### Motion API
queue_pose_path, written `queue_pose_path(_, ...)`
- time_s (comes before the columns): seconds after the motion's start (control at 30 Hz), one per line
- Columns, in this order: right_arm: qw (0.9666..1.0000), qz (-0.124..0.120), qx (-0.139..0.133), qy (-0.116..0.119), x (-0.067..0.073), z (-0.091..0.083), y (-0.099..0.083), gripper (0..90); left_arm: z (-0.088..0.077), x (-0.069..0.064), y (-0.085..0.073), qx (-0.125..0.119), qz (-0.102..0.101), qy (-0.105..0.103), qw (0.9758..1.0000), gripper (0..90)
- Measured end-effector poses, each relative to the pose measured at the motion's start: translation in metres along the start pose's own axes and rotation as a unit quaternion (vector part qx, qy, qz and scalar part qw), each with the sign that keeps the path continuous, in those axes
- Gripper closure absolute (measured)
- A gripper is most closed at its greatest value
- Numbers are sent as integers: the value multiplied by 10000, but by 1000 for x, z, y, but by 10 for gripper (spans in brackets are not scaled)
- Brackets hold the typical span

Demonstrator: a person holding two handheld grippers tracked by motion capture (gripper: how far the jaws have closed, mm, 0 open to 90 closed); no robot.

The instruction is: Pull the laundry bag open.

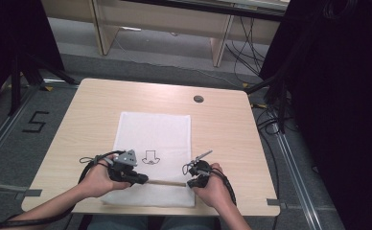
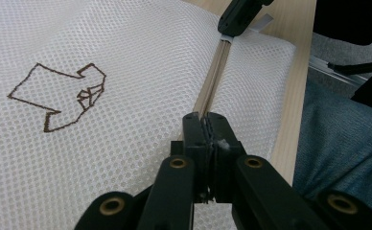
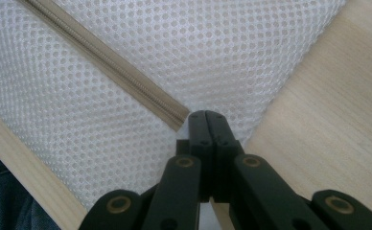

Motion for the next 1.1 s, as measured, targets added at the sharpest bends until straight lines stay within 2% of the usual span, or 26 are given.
queue_pose_path(0.07, 10000, 0, -7, 0, 0, 0, 0, 900, -1, -1, 0, 3, -70, -19, 10000, 879)
queue_pose_path(0.13, 10000, 84, 18, -28, 1, 0, -1, 900, -1, 1, -1, 23, 3, -5, 10000, 879)
queue_pose_path(0.37, 10000, 12, 25, -20, 1, 0, 0, 900, -2, 0, -1, 12, -62, -16, 10000, 878)
queue_pose_path(0.4, 10000, 45, 18, -43, 1, 0, 0, 900, -2, 1, -1, 21, 22, -5, 10000, 879)
queue_pose_path(0.5, 10000, 61, 17, -62, 2, 0, 0, 900, -2, 2, -1, 21, 42, 9, 10000, 879)
queue_pose_path(0.57, 10000, -26, 25, -26, 1, 0, 0, 900, -2, 1, -1, 7, 54, -21, 10000, 878)
queue_pose_path(0.6, 10000, 31, 27, -10, 2, 1, 0, 900, -2, 1, -1, 15, -5, -9, 10000, 879)
queue_pose_path(0.7, 10000, 59, 17, -47, 2, 0, 0, 900, -2, 2, -2, 7, -6, -3, 10000, 879)
queue_pose_path(0.73, 10000, 67, 11, -48, 2, 0, 0, 900, -2, 1, -2, 16, -109, 1, 9999, 878)
queue_pose_path(0.77, 10000, 71, 11, -43, 2, 0, 0, 900, -3, 3, -2, 7, -10, -4, 10000, 878)
queue_pose_path(0.87, 10000, 61, 19, -36, 1, 0, 0, 900, -5, 3, -3, 14, -127, 1, 9999, 879)
queue_pose_path(1.0, 10000, 71, 26, -36, 1, 0, 0, 900, -5, 3, -3, 0, -121, 6, 9999, 879)
queue_pose_path(1.07, 10000, 77, 18, -40, 1, 0, 0, 900, -6, 4, -4, 2, 2, -1, 10000, 879)
queue_pose_path(1.1, 10000, 76, 18, -40, 1, 0, 0, 900, -6, 4, -4, 10, -46, 14, 10000, 878)
Point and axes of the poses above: each handheld gripper's, and its own axes: z roughly forward along the jaws, y roughly out of its top, x roughly to its left, the point moved 9 cm from there along z, roughly forward along the jaws, and after that the axes turned 13 degrees about y, right-handed, at the moved point
